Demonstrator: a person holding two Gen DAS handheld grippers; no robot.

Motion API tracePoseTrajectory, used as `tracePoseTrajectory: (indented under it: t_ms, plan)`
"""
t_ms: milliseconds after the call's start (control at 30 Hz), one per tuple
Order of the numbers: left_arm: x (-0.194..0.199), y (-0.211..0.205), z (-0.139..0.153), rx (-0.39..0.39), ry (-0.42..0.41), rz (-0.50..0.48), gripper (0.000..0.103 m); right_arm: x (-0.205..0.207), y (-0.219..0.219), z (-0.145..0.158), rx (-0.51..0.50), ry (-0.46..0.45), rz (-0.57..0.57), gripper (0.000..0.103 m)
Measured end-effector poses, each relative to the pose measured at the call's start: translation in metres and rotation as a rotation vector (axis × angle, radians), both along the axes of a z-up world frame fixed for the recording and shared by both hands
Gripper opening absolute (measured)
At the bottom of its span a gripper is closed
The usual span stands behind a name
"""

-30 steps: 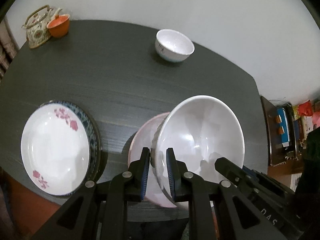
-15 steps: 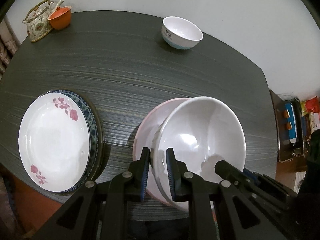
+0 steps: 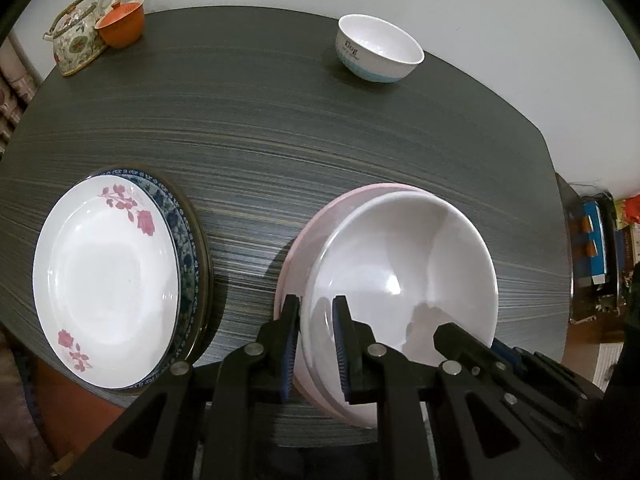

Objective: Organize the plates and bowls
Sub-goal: 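Carry the white bowl over the pink-rimmed bowl and lower it inside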

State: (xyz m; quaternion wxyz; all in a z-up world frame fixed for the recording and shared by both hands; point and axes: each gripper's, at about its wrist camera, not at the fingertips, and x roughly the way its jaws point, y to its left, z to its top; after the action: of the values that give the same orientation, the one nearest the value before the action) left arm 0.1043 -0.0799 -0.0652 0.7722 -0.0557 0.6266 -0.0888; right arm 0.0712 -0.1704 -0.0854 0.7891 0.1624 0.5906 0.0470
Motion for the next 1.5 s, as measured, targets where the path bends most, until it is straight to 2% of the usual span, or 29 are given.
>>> tracePoseTrajectory:
  t_ms: [767,1000,1333,1500]
  plan:
    - [0.004,-0.019,-0.006,0.072,-0.017,-0.015,0.019,0.01,0.001,-0.018,0.0,0.062,-0.013,0.018]
    - [0.003,-0.019,-0.006,0.083,-0.015,-0.016,0.02,0.012,0.005,-0.02,0.009,0.061,-0.021,0.022]
    - [0.012,-0.011,-0.005,0.049,0.039,-0.005,0.022,0.012,0.004,-0.022,0.009,0.048,-0.026,0.024]
    - [0.011,-0.009,-0.005,0.05,0.041,-0.009,0.023,0.011,0.001,-0.021,0.011,0.046,-0.028,0.024]
